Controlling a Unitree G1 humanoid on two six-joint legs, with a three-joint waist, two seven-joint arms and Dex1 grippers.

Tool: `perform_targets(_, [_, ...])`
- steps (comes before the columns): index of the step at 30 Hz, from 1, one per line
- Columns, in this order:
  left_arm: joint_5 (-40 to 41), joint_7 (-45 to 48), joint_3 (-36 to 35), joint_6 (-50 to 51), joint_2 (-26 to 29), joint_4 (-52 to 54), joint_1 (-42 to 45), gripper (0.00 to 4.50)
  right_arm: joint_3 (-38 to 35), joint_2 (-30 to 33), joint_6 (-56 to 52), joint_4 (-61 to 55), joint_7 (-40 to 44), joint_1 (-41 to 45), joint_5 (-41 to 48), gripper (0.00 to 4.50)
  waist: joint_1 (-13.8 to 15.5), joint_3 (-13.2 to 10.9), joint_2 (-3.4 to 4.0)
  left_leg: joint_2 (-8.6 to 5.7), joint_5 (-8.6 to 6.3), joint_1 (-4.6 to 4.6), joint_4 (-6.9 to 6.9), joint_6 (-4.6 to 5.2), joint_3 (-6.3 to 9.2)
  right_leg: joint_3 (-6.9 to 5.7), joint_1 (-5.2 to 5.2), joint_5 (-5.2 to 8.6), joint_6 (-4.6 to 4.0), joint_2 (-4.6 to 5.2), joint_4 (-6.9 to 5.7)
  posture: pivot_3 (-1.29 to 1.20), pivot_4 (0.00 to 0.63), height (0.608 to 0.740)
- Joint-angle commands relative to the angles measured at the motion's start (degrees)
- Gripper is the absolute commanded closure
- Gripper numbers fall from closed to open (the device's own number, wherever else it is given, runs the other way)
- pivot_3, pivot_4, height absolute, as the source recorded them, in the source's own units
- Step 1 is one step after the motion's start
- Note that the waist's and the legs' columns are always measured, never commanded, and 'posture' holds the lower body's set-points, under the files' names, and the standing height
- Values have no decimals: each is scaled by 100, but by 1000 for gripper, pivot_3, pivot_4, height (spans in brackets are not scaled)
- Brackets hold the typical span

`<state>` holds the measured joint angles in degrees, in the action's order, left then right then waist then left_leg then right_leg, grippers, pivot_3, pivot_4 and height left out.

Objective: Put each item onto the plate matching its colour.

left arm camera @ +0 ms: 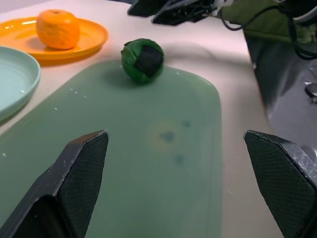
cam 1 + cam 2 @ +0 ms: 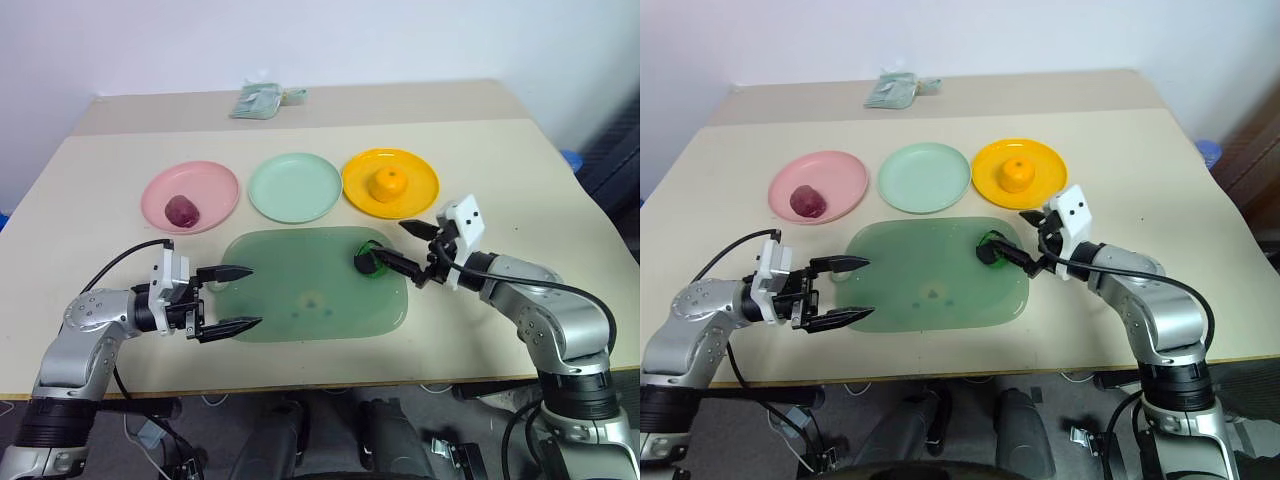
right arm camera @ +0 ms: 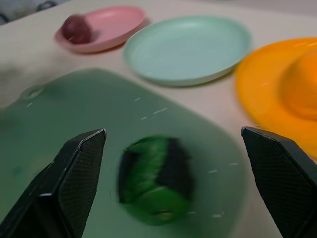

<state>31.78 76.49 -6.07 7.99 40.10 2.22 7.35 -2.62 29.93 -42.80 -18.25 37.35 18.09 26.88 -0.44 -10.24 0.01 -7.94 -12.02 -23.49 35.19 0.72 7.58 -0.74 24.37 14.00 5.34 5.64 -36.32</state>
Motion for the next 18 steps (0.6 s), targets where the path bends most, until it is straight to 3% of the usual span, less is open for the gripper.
perform_targets(1, [62, 65, -42, -70, 7, 131, 77, 0, 261, -149, 257, 167, -97, 54, -222, 52, -6, 1, -1, 0, 0, 0, 0, 0, 0, 0, 0, 0, 0, 0, 1, 0, 150, 740])
perform_targets(9, [60, -114, -148, -23, 29, 437, -182, 0, 544, -336, 557, 1002, 46, 346, -438, 52, -20, 0, -1, 0, 0, 0, -1, 0, 0, 0, 1, -9, 14, -2, 1, 0, 150, 740])
perform_targets(12, [85, -247, -199, 12, 33, 591, -307, 0, 583, -386, 722, 1231, 67, 480, -521, 932, -20, 0, 0, 0, 0, 0, -2, 1, 0, 0, 1, -9, 15, -3, 1, 0, 150, 740])
perform_targets(15, [100, -391, -253, 40, 32, 736, -455, 0, 607, -444, 793, 1282, 143, 626, -526, 2338, -18, 0, 0, 0, 0, 0, -1, 1, 0, 0, 1, -10, 15, -3, 1, 0, 150, 740])
perform_targets(18, [118, -603, -300, 91, -13, 887, -566, 0, 664, -577, 902, 1328, 158, 845, -556, 2338, -18, 0, 0, 0, 0, 0, -1, 0, 0, 0, 1, -10, 15, -4, 1, 0, 150, 740])
